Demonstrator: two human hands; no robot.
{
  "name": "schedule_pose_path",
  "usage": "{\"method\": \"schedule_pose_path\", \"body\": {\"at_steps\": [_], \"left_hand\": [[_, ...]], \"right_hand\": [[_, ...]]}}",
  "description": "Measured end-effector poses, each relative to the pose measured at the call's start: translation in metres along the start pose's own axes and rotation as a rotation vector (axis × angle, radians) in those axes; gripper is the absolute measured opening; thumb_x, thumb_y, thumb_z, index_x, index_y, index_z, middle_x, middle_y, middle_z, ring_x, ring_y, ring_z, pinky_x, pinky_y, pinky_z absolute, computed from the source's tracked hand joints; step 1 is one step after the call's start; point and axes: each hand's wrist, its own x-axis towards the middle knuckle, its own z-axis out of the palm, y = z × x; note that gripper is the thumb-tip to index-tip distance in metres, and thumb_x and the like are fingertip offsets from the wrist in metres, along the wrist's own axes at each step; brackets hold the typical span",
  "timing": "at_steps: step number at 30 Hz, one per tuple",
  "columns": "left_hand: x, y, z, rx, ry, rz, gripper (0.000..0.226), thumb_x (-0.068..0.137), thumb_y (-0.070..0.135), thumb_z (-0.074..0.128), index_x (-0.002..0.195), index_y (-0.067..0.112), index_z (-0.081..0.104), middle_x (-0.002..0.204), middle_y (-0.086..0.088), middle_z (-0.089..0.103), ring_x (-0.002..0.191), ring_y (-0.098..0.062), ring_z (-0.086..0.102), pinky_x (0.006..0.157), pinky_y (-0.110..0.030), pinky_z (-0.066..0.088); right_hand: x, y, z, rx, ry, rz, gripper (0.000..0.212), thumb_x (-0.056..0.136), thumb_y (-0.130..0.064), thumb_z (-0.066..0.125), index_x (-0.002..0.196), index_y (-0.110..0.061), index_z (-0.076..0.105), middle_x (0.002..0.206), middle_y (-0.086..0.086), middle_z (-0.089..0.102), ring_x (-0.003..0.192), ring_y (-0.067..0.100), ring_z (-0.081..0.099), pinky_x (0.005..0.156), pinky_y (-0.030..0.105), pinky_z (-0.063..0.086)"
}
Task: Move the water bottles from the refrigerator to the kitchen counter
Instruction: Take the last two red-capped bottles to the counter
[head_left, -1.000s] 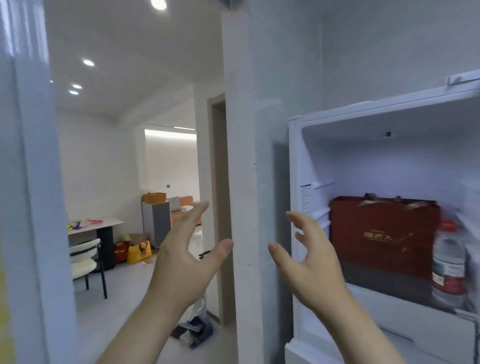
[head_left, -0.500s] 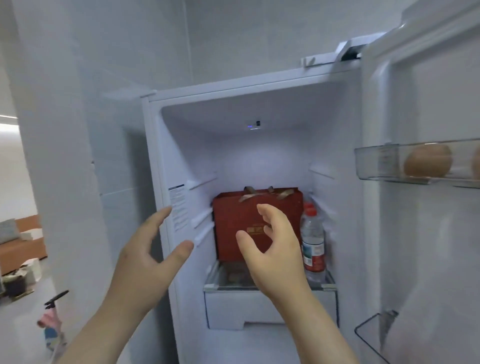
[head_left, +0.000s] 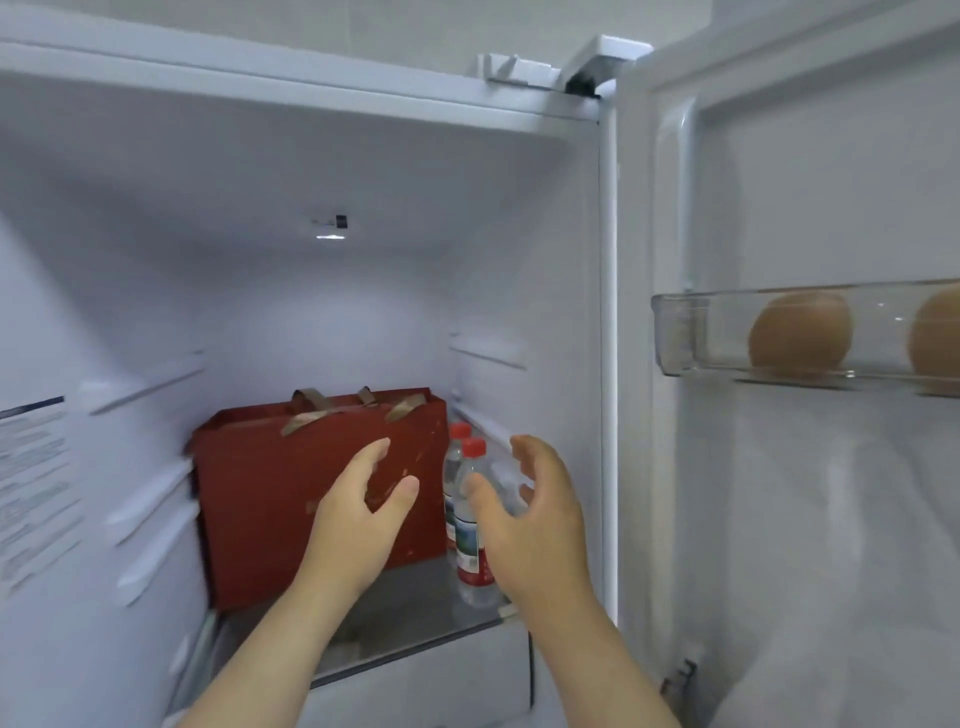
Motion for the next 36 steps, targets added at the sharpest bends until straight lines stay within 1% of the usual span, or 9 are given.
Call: {"method": "schedule_pose_path", "body": {"at_steps": [5,8,12,14,17,24,26,31,36], "left_hand": [[0.06,-0.053,0.04,-0.125,-0.061,-0.135,0.052,0.094,0.025,0.065,0.142,0.015,0.048,0.14,0.001,0.054,0.127,-0.015,0.049,0.099,-0.029,0.037],[0.086,-0.079,0.065,-0.139,-0.168,-0.162,0.056,0.094,0.026,0.065,0.145,0.013,0.045,0.145,-0.004,0.051,0.133,-0.02,0.047,0.1,-0.029,0.037],[0.093,-0.1,0.093,-0.157,-0.256,-0.142,0.041,0.093,0.022,0.063,0.134,0.025,0.055,0.125,0.018,0.058,0.122,-0.011,0.054,0.092,-0.028,0.043],[0.094,-0.108,0.103,-0.194,-0.273,-0.106,0.025,0.091,0.017,0.062,0.108,0.035,0.064,0.101,0.019,0.069,0.098,-0.003,0.064,0.077,-0.029,0.049],[0.1,-0.112,0.109,-0.237,-0.238,-0.088,0.019,0.089,0.017,0.063,0.104,0.029,0.065,0.1,0.007,0.068,0.094,-0.011,0.064,0.082,-0.042,0.053],[0.113,-0.11,0.125,-0.167,-0.213,-0.168,0.033,0.079,0.029,0.076,0.107,0.026,0.061,0.1,0.0,0.046,0.099,-0.027,0.054,0.087,-0.036,0.044],[0.11,-0.109,0.124,-0.23,-0.213,-0.197,0.037,0.073,0.03,0.079,0.098,0.027,0.053,0.099,-0.001,0.054,0.091,-0.021,0.058,0.075,-0.035,0.046],[0.103,-0.108,0.117,-0.302,-0.164,-0.257,0.041,0.067,0.03,0.08,0.09,0.032,0.045,0.089,0.002,0.064,0.078,-0.013,0.062,0.059,-0.031,0.045],[0.106,-0.12,0.105,-0.308,-0.176,-0.256,0.04,0.061,0.034,0.083,0.093,0.033,0.058,0.088,0.008,0.069,0.079,-0.01,0.065,0.063,-0.03,0.047]], "right_hand": [[0.029,0.016,0.041,-0.144,-0.003,0.082,0.048,0.083,-0.049,0.063,0.093,-0.08,0.029,0.096,-0.061,0.034,0.092,-0.037,0.034,0.054,-0.003,0.034],[0.047,0.039,0.061,-0.252,0.039,0.14,0.044,0.083,-0.048,0.064,0.11,-0.06,0.033,0.101,-0.036,0.042,0.09,-0.013,0.044,0.074,0.008,0.032],[0.061,0.064,0.073,-0.383,0.088,0.231,0.063,0.087,-0.046,0.063,0.142,-0.035,0.035,0.132,-0.016,0.045,0.122,0.008,0.046,0.091,0.023,0.038],[0.064,0.07,0.079,-0.407,0.082,0.229,0.049,0.087,-0.047,0.062,0.13,-0.049,0.038,0.115,-0.033,0.045,0.108,-0.003,0.053,0.082,0.015,0.042],[0.07,0.074,0.085,-0.434,0.078,0.192,0.029,0.088,-0.042,0.062,0.094,-0.061,0.042,0.089,-0.04,0.056,0.082,-0.016,0.057,0.053,0.002,0.041],[0.078,0.089,0.09,-0.499,0.08,0.22,0.035,0.087,-0.034,0.066,0.118,-0.038,0.052,0.111,-0.018,0.063,0.101,0.002,0.06,0.083,0.023,0.051],[0.075,0.092,0.089,-0.592,0.108,0.203,0.044,0.082,-0.036,0.07,0.122,-0.034,0.052,0.119,-0.015,0.058,0.11,0.006,0.055,0.092,0.029,0.05],[0.069,0.099,0.089,-0.574,0.011,0.296,0.043,0.069,-0.045,0.073,0.102,-0.048,0.046,0.099,-0.018,0.058,0.086,-0.004,0.057,0.062,0.008,0.04],[0.069,0.109,0.093,-0.601,-0.07,0.331,0.051,0.071,-0.039,0.072,0.102,-0.049,0.034,0.088,-0.015,0.063,0.079,0.001,0.062,0.065,0.022,0.052]]}}
